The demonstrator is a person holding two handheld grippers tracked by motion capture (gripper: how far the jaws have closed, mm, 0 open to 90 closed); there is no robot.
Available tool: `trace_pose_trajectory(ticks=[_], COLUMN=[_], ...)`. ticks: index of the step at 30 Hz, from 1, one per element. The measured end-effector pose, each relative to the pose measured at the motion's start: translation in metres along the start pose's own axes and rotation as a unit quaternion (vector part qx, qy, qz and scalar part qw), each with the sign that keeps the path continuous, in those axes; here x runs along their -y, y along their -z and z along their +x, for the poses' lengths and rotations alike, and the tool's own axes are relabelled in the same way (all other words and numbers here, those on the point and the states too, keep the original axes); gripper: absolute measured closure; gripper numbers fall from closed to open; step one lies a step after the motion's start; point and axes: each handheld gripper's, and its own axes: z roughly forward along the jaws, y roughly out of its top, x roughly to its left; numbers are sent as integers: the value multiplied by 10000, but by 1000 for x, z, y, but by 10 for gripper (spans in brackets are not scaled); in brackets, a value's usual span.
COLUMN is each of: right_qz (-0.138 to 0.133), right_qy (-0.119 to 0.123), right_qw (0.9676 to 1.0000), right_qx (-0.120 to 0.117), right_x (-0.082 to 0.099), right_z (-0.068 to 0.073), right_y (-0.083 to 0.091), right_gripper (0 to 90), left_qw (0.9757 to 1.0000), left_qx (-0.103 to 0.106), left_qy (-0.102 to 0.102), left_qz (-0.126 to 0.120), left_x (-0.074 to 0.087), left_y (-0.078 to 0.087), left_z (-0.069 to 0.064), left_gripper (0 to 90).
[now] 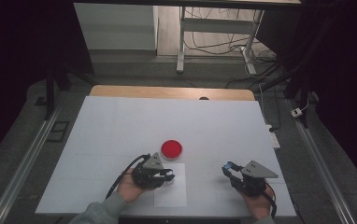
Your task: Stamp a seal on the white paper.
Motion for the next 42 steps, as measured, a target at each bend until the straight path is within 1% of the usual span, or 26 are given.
trace_pose_trajectory(ticks=[14, 28, 32, 34, 35, 42], right_qz=[7, 3, 1, 4, 3, 4], right_qy=[14, 14, 13, 11, 13, 15], right_qw=[10000, 10000, 10000, 10000, 10000, 10000], right_qx=[-8, -2, -2, -3, -3, -3], right_x=[0, 0, 0, 0, 0, 0], right_z=[0, 0, 0, 0, 0, 0], right_y=[0, 0, 0, 0, 0, 0], right_gripper=[648, 648, 648, 648, 648, 648], left_qw=[9999, 9999, 9999, 9998, 9996, 9994], left_qx=[-77, -61, -55, -77, -89, -97], left_qy=[-44, -69, -35, -53, -113, -108], left_qz=[66, 105, 137, 181, 240, 312], left_x=[1, 2, 1, 1, 1, 1], left_y=[-4, -5, -5, -6, -6, -8], left_z=[-1, -1, -1, -2, -2, -2], left_gripper=[760, 761, 762, 762, 763, 764])
